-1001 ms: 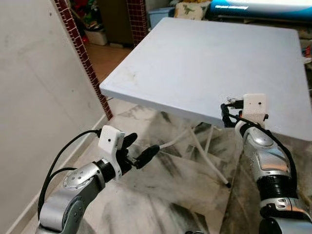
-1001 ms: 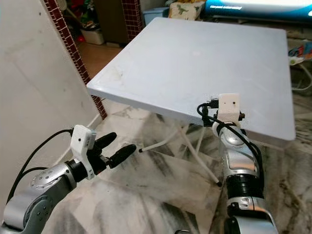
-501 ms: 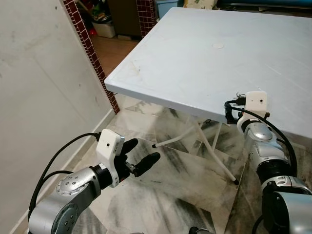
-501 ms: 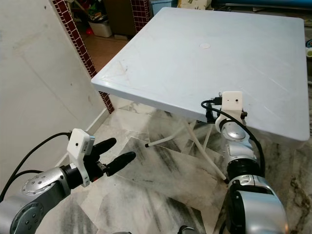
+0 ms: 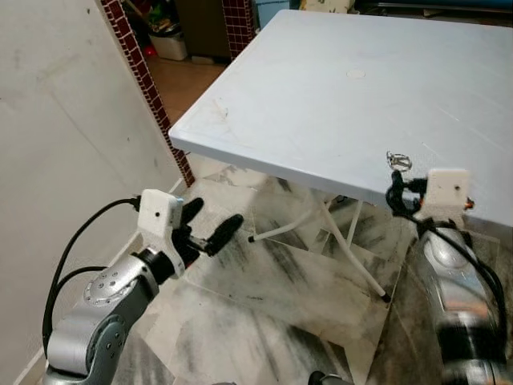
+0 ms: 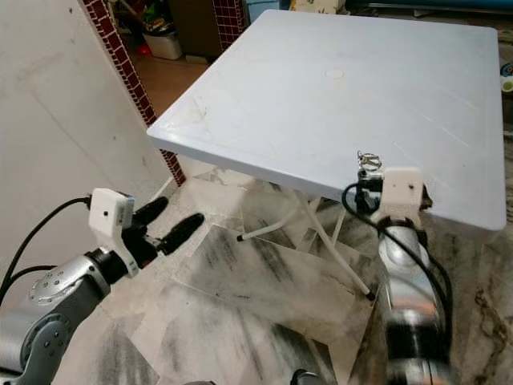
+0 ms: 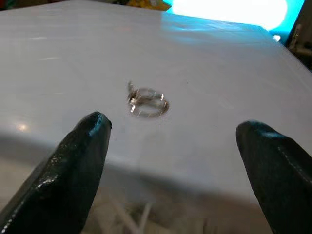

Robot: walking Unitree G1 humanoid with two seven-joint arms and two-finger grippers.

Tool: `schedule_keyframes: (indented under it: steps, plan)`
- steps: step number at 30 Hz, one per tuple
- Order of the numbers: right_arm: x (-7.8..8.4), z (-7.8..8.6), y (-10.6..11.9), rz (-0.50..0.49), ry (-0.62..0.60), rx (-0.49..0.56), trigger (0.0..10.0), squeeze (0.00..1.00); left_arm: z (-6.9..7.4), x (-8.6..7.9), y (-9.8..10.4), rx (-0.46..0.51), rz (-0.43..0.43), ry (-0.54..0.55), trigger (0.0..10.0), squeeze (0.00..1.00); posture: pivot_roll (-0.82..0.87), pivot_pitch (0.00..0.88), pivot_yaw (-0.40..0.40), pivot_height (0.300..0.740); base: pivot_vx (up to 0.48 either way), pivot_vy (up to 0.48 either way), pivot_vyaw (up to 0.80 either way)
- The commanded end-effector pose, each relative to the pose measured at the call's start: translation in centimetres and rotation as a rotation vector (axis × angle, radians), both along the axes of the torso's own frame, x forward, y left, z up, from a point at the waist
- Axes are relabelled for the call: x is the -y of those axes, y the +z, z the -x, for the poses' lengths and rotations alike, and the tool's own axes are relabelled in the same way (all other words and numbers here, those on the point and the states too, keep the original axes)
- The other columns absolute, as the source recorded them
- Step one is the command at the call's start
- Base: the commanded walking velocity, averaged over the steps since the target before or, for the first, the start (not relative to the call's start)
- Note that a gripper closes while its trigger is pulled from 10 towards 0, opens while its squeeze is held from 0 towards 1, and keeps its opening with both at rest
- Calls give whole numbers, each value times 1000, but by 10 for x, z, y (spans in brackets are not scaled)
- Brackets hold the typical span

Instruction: Hang keys on a hook

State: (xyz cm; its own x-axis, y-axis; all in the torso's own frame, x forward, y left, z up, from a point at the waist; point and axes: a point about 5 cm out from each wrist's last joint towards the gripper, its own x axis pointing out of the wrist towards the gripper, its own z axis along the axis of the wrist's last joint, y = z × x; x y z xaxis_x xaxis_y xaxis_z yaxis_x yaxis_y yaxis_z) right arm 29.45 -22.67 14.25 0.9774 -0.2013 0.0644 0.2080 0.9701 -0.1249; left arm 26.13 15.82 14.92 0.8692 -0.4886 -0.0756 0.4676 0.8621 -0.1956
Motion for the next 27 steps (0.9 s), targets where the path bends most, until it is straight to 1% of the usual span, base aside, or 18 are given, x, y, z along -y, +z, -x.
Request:
schedule_keyframes:
  steps: [1,2,3,4,5,8,9,10,17,27]
  plan:
    - [-9,6,12,-11,31,32,10000,0,-1,-8,-3,2,-21,30,10000,0,5,146,112,740,0,0,0]
    - [-11,9,11,-15,39,30,10000,0,-1,-9,-3,0,-19,31,10000,0,1,146,111,740,0,0,0]
    - [-18,20,11,-21,60,18,10000,0,-2,-11,-5,6,-21,47,10000,0,-10,145,107,740,0,0,0]
    - [-18,20,11,-21,60,18,10000,0,-2,-11,-5,6,-21,47,10000,0,-10,145,107,740,0,0,0]
    - [-21,27,11,-19,74,12,10000,0,-4,-12,-5,10,-18,54,10000,0,-18,144,104,740,0,0,0]
    - [-24,36,13,-24,75,-10,10000,0,-7,-12,-6,22,-15,61,10000,0,-33,142,99,740,0,0,0]
    - [-24,36,13,-24,75,-10,10000,0,-7,-12,-6,22,-15,61,10000,0,-33,142,99,740,0,0,0]
    - [-25,40,14,-25,73,-26,10000,0,-9,-11,-5,29,-2,61,10000,0,-38,142,98,740,244,0,0]
    - [-27,49,21,-24,65,-53,10000,0,-13,-8,-6,45,11,52,10000,0,-52,142,94,740,275,0,0]
    - [-29,53,21,-26,67,-75,10000,0,-13,-5,-7,46,21,44,10000,0,-55,140,91,740,312,0,0]
